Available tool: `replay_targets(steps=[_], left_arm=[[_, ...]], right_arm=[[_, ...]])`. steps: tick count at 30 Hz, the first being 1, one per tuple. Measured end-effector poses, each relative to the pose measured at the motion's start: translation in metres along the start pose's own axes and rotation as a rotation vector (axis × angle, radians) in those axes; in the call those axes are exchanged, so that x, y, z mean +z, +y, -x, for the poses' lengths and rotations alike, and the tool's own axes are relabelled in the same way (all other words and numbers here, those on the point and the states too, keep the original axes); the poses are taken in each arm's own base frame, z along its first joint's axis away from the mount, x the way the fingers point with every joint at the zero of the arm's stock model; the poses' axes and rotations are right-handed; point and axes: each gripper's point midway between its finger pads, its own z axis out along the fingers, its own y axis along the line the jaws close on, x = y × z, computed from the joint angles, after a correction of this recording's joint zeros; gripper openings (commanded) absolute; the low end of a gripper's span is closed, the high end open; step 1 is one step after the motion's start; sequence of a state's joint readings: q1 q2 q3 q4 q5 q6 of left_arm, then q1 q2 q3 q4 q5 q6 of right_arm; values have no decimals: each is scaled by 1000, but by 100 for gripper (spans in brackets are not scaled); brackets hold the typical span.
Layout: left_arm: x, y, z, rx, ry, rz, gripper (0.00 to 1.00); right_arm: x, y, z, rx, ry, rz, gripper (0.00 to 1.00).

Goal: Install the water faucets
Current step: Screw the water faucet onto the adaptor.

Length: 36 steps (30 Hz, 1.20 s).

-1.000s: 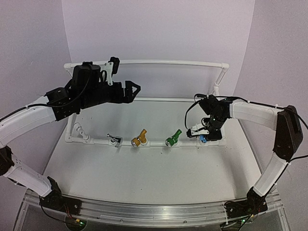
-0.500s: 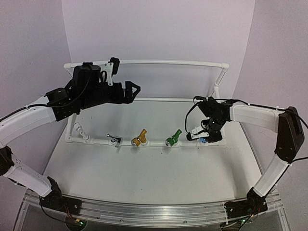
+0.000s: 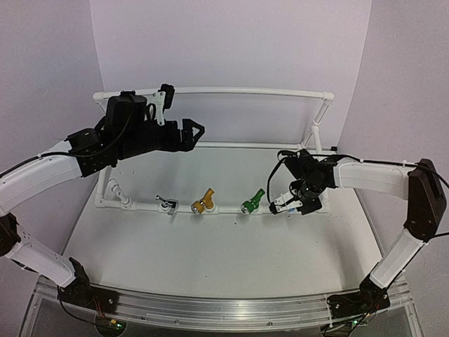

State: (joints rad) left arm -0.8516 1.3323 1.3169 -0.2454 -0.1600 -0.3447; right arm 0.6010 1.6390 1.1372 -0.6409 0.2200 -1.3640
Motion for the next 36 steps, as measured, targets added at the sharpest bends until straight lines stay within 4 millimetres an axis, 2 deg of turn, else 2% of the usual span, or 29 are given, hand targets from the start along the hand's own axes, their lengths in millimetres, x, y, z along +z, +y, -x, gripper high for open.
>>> replay_targets(steps=[18, 36], left_arm=[[-1, 0, 0, 7, -2, -2, 98], [-10, -2, 9, 18, -26, -9, 97]], right_arm=[[-1, 0, -1, -29, -4, -34, 0], [1, -5, -3, 359, -65, 35, 0]])
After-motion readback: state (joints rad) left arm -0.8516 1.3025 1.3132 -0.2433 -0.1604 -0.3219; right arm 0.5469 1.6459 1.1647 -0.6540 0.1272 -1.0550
